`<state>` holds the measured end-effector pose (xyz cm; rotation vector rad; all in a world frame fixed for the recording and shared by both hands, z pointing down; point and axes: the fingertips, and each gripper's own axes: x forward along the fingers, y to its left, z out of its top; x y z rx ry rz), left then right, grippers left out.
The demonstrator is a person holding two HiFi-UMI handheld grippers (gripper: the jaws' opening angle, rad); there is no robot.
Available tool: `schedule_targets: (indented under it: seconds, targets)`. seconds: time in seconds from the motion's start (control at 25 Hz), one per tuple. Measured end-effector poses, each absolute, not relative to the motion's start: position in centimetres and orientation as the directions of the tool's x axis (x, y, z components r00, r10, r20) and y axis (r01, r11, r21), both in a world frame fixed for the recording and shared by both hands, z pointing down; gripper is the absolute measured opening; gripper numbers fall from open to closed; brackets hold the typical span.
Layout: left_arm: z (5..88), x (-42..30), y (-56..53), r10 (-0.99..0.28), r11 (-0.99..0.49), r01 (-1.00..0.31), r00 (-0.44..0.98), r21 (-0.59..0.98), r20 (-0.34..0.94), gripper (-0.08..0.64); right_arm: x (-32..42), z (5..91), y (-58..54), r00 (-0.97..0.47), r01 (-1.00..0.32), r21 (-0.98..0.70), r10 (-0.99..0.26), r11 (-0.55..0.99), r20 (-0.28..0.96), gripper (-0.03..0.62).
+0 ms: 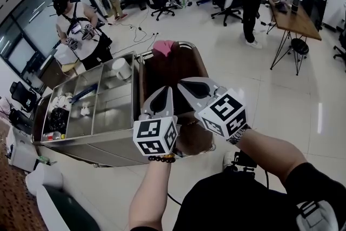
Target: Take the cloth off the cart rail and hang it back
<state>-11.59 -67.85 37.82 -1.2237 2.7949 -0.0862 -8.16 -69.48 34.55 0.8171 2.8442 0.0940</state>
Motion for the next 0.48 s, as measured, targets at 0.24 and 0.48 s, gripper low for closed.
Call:
schedule_targets:
  seconds: [0.24, 0.48]
  targets:
    - [37.97, -11.19, -68.03, -0.735, 0.677, -0.73, -0.676, -0.093, -0.055, 0.003, -7.59, 34.58, -69.67, -0.836, 0.514, 0.111, 0.525, 0.851, -0.157, 0.0]
    - [37.72, -10.68, -68.08, -0.737, 0.675, -0.731, -0.673, -0.096, -0.058, 0.003, -7.11, 34.33, -69.76, -0.838, 0.509, 0.113, 0.522, 0.853, -0.159, 0.0]
